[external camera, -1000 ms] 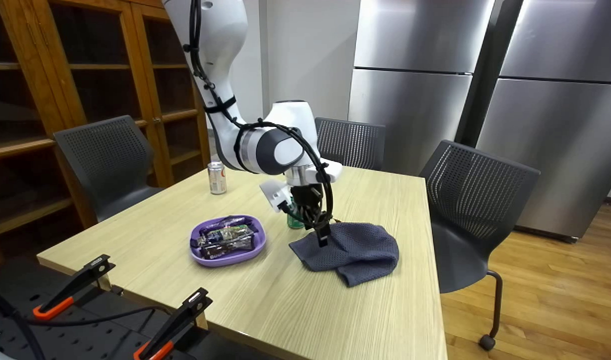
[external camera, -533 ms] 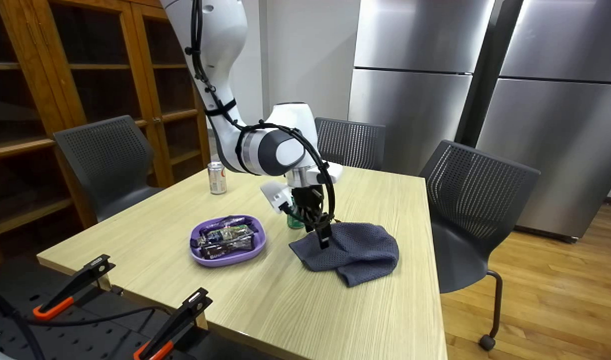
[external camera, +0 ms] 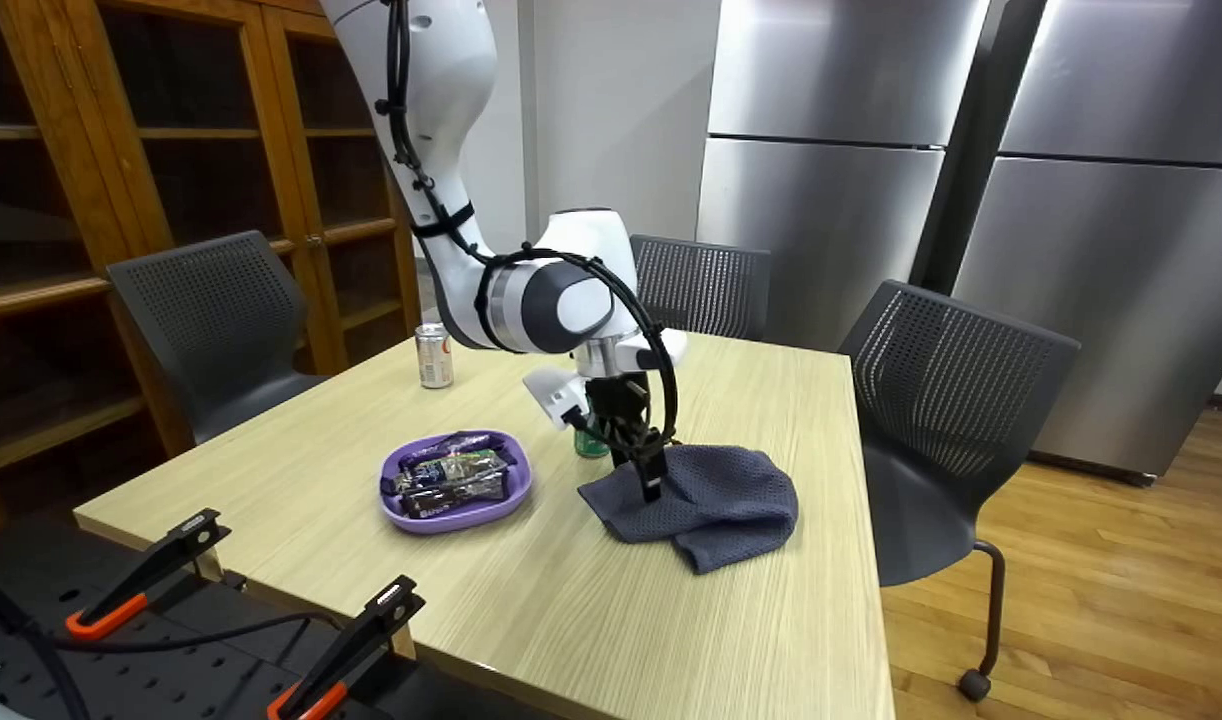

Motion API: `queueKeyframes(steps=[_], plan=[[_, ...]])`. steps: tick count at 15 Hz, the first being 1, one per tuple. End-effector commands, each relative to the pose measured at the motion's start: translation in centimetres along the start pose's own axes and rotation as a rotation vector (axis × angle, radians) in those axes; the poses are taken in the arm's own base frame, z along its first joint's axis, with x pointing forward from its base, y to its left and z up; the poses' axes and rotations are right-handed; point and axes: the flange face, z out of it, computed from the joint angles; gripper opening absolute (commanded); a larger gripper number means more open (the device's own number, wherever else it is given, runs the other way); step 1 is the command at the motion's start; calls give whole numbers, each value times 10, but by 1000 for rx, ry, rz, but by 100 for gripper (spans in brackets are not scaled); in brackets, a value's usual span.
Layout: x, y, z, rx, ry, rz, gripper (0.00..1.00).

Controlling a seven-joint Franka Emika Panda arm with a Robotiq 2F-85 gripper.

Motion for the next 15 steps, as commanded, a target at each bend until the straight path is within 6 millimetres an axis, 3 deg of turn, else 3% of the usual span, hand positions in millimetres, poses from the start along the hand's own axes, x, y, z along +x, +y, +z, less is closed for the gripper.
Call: queueKeyframes(steps=[1, 15], plan=[[5, -4, -2, -32, -1, 3, 100], [4, 3, -13, -94, -22, -47, 100]])
